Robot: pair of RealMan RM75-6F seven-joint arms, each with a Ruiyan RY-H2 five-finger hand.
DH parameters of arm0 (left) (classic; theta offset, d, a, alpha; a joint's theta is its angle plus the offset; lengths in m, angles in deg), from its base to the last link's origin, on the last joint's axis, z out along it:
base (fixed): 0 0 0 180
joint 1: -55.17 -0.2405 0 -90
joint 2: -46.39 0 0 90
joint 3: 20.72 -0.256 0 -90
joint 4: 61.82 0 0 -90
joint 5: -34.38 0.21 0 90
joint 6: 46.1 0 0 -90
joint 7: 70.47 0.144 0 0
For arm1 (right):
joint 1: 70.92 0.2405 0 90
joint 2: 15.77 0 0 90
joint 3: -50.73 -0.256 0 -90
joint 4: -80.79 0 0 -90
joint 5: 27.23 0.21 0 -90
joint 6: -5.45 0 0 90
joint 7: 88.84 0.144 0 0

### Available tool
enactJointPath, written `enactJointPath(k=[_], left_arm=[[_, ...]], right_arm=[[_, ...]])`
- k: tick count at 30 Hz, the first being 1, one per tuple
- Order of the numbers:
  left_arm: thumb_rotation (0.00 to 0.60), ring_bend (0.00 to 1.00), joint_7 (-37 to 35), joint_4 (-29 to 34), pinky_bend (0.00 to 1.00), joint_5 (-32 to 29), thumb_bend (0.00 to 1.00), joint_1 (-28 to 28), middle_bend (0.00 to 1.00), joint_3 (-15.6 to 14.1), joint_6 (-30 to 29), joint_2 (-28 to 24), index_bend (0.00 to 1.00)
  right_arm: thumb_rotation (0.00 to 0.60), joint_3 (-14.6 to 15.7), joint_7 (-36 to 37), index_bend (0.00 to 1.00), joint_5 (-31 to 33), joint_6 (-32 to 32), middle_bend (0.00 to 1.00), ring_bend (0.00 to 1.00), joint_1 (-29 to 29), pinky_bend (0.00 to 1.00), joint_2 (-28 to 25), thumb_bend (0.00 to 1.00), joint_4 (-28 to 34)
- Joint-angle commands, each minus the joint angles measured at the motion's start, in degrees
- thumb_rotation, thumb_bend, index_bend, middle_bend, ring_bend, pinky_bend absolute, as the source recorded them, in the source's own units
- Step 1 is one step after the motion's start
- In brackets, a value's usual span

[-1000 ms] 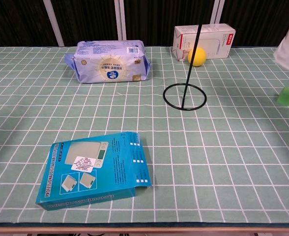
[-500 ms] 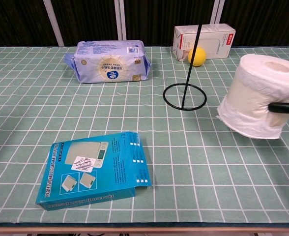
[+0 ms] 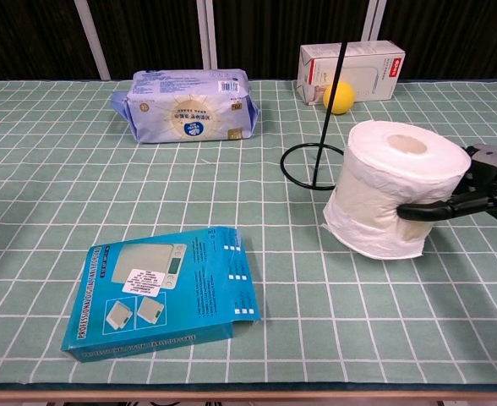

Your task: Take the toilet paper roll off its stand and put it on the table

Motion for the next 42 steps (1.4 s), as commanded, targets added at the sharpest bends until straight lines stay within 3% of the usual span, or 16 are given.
enactJointPath(k=[1, 4, 7, 11, 14, 23, 29, 32, 36, 39, 42], left_arm=[[0.600, 0.00, -0.16, -0.06, 0.00, -0.10, 0.22, 0.01, 0.00, 0.03, 0.07, -0.07, 0.05], [0.600, 0.00, -0.41, -0.12, 0.00, -0.16, 0.22, -0.02, 0.00, 0.07, 0.05, -0.17, 0.05], [0.600, 0.00, -0.73, -0.03, 0.00, -0.31, 0.22, -0.11, 0.00, 0.14, -0.05, -0.32, 0.05], [0.600, 0.00, -0.83, 0.02, 0.00, -0.28, 0.22, -0.09, 0.00, 0.09, 0.06, -0.38, 0.05], [0.600, 0.00, -0.66, 0.12, 0.00, -0.13, 0.22, -0.04, 0.00, -0.05, 0.22, -0.37, 0.05], [0.600, 0.00, -0.44, 0.16, 0.00, -0.45, 0.22, -0.06, 0.00, 0.14, 0.12, -0.24, 0.05], [0.600, 0.00, 0.41, 0.27, 0.00, 0.01, 0.22, 0.01, 0.00, -0.11, 0.15, 0.04, 0.05], [0.600, 0.00, 0.63, 0.27, 0.00, -0.12, 0.22, -0.02, 0.00, -0.01, 0.02, 0.18, 0.05], [0.600, 0.00, 1.10, 0.26, 0.00, 0.04, 0.22, 0.05, 0.00, -0.07, 0.08, 0.31, 0.05], [0.600, 0.00, 1.60, 0.24, 0.00, -0.03, 0.22, 0.09, 0.00, -0.08, 0.14, 0.49, 0.05], [0.600, 0.00, 1.76, 0.24, 0.00, 0.17, 0.22, 0.19, 0.00, -0.33, 0.51, 0.51, 0.05]], right_arm=[[0.600, 0.01, -1.29, 0.46, 0.69, -0.84, 0.36, 0.33, 1.36, 0.17, 1.76, 0.00, -2.40], [0.600, 0.30, -2.30, 0.45, 1.11, -1.84, 0.34, 0.29, 2.25, 0.14, 2.44, 0.00, -4.17], [0.600, 0.73, -2.40, 0.36, 1.15, -2.74, 0.26, 0.20, 2.78, 0.09, 2.35, 0.00, -5.07], [0.600, 2.18, -2.38, 0.10, -0.21, -5.21, 0.04, 0.01, 3.71, 0.01, 0.26, 0.00, -4.44], [0.600, 3.11, -1.64, 0.00, -0.72, -7.77, 0.00, 0.00, 4.49, 0.00, -1.67, 0.00, -3.15], [0.600, 3.36, 4.27, 0.00, -5.67, -6.02, 0.00, 0.00, 3.49, 0.00, -10.64, 0.00, 2.45], [0.600, 3.59, 3.88, 0.00, -11.31, 4.11, 0.00, 0.00, -1.40, 0.00, -24.37, 0.00, 9.52], [0.600, 4.12, -3.46, 0.00, -11.41, 8.94, 0.00, 0.00, -4.75, 0.00, -31.51, 0.00, 11.43], [0.600, 8.17, -26.54, 0.00, -11.36, 17.03, 0.00, 0.00, -11.96, 0.00, -39.37, 0.00, 14.89], [0.600, 10.60, -39.15, 0.00, -13.37, 24.60, 0.00, 0.00, -16.63, 0.00, -37.91, 0.00, 16.11], [0.600, 11.52, -44.40, 0.00, -16.83, 31.17, 0.00, 0.00, -19.35, 0.00, -33.25, 0.00, 14.59]])
